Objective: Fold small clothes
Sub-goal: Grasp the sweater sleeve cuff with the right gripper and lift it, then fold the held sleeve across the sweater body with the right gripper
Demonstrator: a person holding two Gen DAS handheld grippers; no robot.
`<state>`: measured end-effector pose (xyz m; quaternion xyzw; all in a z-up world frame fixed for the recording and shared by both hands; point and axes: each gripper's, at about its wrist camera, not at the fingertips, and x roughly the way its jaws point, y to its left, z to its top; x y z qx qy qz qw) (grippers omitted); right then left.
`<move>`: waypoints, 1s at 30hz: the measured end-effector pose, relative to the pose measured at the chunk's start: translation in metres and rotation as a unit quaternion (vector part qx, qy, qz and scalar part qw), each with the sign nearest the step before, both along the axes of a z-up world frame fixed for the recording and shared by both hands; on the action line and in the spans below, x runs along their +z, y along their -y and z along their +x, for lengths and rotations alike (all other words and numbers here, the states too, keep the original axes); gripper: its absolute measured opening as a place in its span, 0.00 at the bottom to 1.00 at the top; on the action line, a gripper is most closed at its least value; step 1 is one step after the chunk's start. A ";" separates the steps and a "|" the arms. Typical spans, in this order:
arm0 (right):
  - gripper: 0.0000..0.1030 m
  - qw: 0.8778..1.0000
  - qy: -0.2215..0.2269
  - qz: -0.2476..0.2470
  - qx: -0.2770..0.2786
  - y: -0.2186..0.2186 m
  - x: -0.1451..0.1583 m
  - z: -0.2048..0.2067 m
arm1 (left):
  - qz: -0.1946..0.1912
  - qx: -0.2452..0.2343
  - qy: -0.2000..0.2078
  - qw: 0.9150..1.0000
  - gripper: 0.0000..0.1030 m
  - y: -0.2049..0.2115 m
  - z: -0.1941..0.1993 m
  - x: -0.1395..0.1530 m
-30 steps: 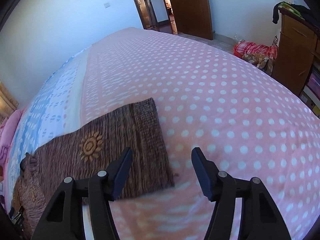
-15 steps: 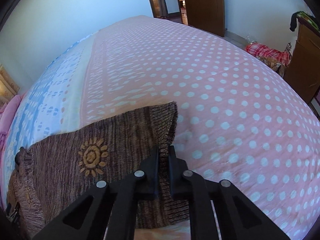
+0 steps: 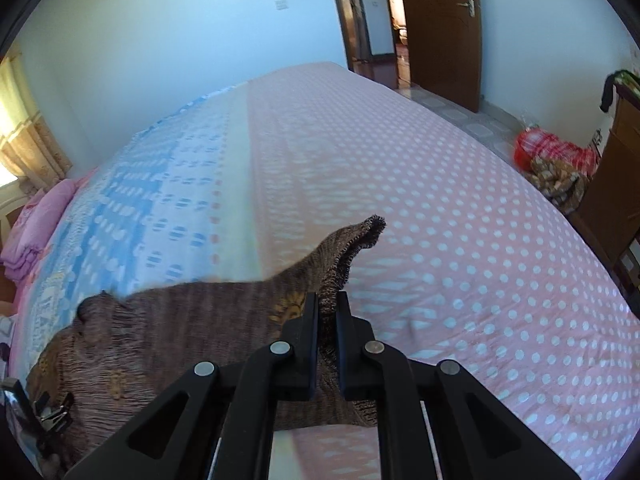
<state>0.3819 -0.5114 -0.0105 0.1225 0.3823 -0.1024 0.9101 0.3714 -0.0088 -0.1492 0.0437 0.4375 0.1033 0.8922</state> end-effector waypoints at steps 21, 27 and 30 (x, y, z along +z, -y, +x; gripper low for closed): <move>0.06 0.982 -0.004 0.025 0.189 -0.233 0.021 0.031 | -0.039 0.011 0.005 0.999 1.00 -0.013 -0.002 -0.003; 0.16 0.962 -0.055 0.098 0.249 -0.314 -0.066 0.060 | -0.036 0.012 0.005 0.999 1.00 -0.012 -0.001 -0.003; 0.57 0.948 -0.090 0.151 0.265 -0.326 -0.103 0.052 | -0.037 0.012 0.004 0.999 1.00 -0.013 -0.002 -0.003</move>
